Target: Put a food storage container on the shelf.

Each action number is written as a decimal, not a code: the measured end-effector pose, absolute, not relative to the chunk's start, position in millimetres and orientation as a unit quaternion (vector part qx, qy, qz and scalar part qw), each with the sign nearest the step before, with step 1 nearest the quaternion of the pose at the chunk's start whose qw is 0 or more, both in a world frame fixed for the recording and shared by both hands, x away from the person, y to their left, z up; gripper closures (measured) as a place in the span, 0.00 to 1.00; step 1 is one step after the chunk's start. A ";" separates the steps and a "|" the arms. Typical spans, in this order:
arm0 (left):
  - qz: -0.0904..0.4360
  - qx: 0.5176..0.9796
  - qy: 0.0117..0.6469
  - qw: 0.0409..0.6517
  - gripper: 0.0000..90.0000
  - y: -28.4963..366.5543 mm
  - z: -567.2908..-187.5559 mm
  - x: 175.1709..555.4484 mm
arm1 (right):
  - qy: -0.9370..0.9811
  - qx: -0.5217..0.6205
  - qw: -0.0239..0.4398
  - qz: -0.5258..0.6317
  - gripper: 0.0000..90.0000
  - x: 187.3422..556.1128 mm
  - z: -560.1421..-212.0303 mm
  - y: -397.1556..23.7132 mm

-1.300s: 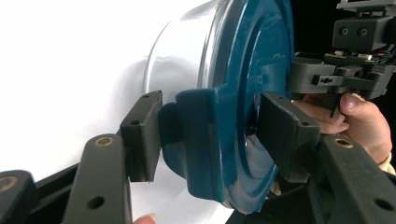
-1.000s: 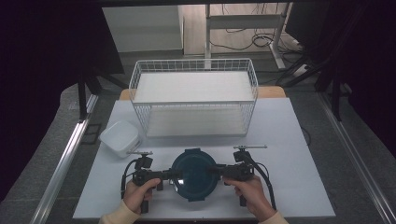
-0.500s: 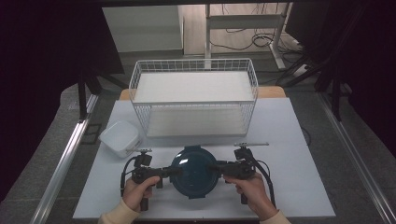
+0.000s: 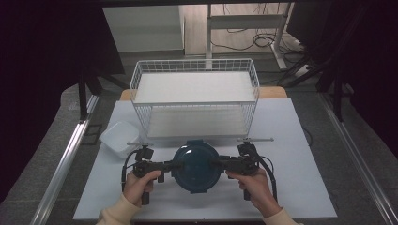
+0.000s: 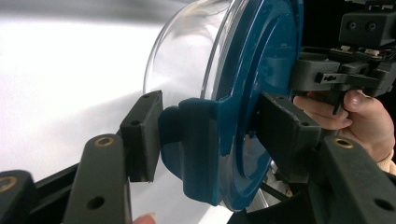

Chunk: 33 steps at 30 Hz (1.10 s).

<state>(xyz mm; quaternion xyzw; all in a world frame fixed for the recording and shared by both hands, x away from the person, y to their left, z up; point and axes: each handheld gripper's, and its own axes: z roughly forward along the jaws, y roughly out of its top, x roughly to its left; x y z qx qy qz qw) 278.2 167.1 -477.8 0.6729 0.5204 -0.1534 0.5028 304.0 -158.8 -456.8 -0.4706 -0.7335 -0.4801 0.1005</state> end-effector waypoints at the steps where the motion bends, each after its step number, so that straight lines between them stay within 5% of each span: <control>1: -0.152 0.675 0.518 0.503 0.47 167.0 -475.0 280.8 | -0.733 -0.470 0.099 -0.481 0.44 305.2 -454.9 -159.0; 33: -0.110 0.691 0.490 0.520 0.47 164.1 -383.2 318.9 | -0.727 -0.445 0.060 -0.519 0.44 338.5 -372.0 -161.9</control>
